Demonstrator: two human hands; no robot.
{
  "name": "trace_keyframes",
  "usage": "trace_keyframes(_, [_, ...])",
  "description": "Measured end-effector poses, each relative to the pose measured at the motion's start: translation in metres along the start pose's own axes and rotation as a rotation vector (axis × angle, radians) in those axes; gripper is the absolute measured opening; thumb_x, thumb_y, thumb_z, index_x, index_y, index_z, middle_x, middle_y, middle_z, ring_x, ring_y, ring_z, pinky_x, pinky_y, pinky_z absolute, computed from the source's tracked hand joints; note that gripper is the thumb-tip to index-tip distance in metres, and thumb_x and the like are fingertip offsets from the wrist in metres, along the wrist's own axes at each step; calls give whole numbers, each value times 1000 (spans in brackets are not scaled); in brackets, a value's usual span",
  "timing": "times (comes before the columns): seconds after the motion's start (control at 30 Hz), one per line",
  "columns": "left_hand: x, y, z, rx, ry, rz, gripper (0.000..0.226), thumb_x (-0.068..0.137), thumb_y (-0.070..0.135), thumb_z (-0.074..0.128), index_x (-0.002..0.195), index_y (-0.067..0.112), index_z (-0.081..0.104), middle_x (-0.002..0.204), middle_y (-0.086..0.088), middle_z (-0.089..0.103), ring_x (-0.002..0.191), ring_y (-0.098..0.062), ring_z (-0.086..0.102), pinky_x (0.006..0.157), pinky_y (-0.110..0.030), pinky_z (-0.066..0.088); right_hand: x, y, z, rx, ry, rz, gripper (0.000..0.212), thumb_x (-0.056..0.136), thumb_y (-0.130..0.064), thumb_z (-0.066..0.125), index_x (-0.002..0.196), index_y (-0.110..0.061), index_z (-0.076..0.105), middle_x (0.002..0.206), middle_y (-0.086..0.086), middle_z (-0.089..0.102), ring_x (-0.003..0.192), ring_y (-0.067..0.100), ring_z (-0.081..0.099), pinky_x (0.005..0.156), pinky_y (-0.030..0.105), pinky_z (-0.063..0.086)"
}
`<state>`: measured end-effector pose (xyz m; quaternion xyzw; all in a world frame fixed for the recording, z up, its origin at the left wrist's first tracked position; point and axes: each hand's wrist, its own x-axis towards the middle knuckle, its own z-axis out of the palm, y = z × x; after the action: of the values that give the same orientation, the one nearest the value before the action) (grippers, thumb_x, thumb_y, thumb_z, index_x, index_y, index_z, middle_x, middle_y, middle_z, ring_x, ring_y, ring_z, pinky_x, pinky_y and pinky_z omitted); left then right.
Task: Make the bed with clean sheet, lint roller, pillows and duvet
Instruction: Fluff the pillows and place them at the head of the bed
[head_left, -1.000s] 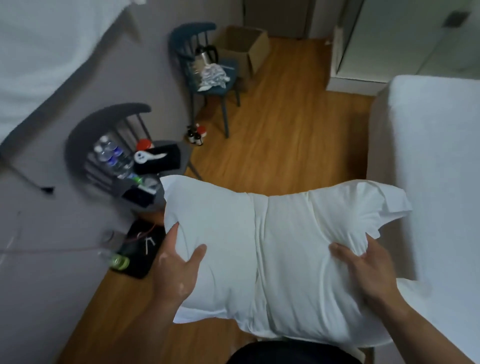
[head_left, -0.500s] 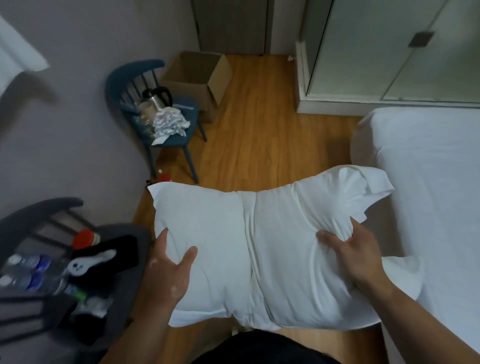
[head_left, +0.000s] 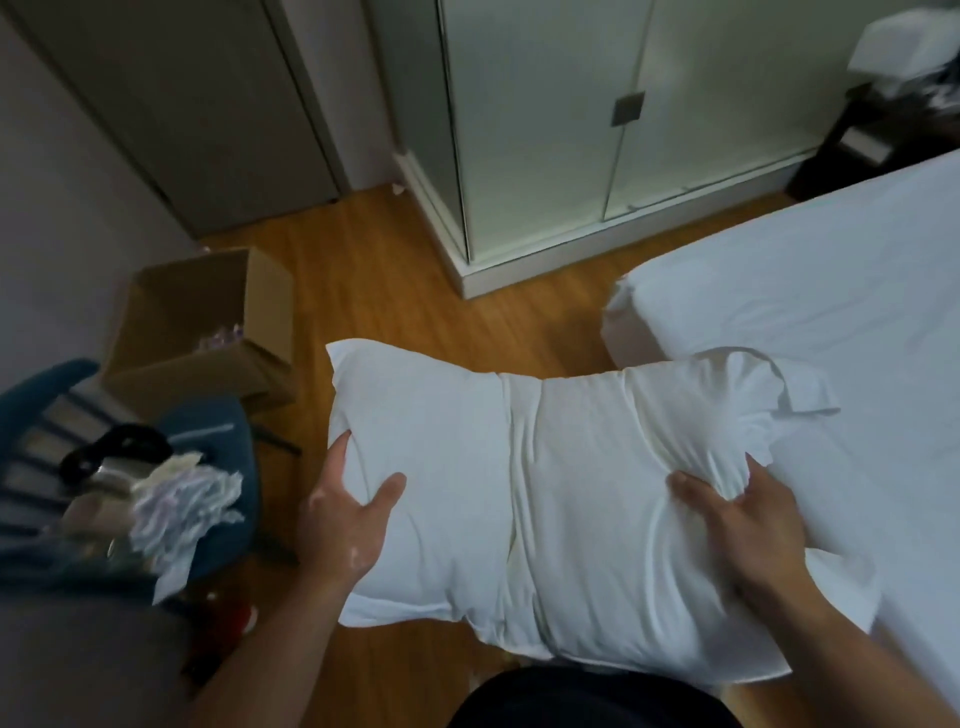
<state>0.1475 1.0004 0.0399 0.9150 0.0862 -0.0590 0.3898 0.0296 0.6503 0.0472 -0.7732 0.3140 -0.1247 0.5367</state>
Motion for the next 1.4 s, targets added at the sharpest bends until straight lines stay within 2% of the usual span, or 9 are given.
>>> trace_keyframes(0.07, [58, 15, 13, -7, -22, -10, 79, 84, 56, 67, 150, 34, 31, 147, 0, 48, 130, -30, 47, 103, -50, 47, 52, -8, 28, -10, 10, 11, 17, 83, -23, 79, 85, -31, 64, 87, -18, 68, 79, 3, 63, 67, 26, 45])
trace_keyframes(0.17, [138, 42, 28, -12, -28, -68, 78, 86, 55, 67, 151, 35, 29, 148, -1, 47, 130, -31, 47, 103, -49, 46, 143, -31, 68, -24, -34, 1, 16, 83, -23, 79, 89, -31, 65, 87, -19, 68, 81, 3, 64, 68, 22, 46])
trace_keyframes(0.37, [285, 109, 40, 25, 24, -170, 77, 87, 57, 63, 151, 33, 28, 148, -5, 45, 130, -35, 46, 105, -51, 41, 311, -102, 123, -94, -58, -65, 21, 82, -32, 80, 101, -28, 70, 96, -16, 73, 87, 8, 67, 81, 35, 53])
trace_keyframes(0.5, [391, 154, 71, -30, 24, -132, 75, 88, 51, 67, 150, 30, 32, 147, -4, 46, 130, -34, 46, 106, -48, 41, 408, -127, 149, -104, 1, -61, 26, 83, -34, 80, 106, -30, 70, 99, -16, 73, 90, 10, 68, 84, 36, 54])
trace_keyframes(0.63, [512, 210, 123, -17, -90, -62, 78, 86, 50, 69, 151, 29, 32, 146, -7, 47, 129, -35, 46, 106, -48, 41, 498, -135, 162, -99, 133, 20, 27, 81, -32, 81, 105, -30, 70, 98, -16, 73, 89, 12, 68, 81, 36, 53])
trace_keyframes(0.8, [649, 319, 190, 19, -307, 136, 77, 83, 42, 76, 149, 28, 37, 138, -8, 56, 122, -35, 52, 102, -45, 45, 578, -156, 146, -88, 379, 143, 18, 82, -33, 79, 96, -34, 67, 91, -23, 69, 86, 7, 65, 78, 34, 48])
trace_keyframes(1.07, [777, 514, 341, 161, -563, 507, 83, 80, 46, 77, 150, 28, 36, 147, -9, 49, 130, -37, 46, 107, -47, 39, 675, -136, 100, 8, 826, 402, 26, 83, -34, 78, 105, -25, 68, 98, -9, 72, 89, 19, 66, 86, 41, 52])
trace_keyframes(1.23, [822, 612, 447, 200, -667, 568, 82, 82, 48, 74, 151, 29, 34, 144, -7, 52, 128, -35, 49, 105, -44, 42, 789, -124, 63, 86, 893, 477, 17, 82, -31, 76, 96, -27, 68, 90, -12, 72, 86, 17, 67, 84, 44, 55])
trace_keyframes(1.4, [871, 718, 538, 212, -694, 592, 82, 81, 49, 75, 151, 29, 34, 144, -7, 52, 127, -36, 50, 104, -45, 43, 908, -134, -6, 57, 904, 471, 24, 81, -34, 76, 103, -28, 68, 95, -15, 72, 90, 13, 67, 85, 38, 54])
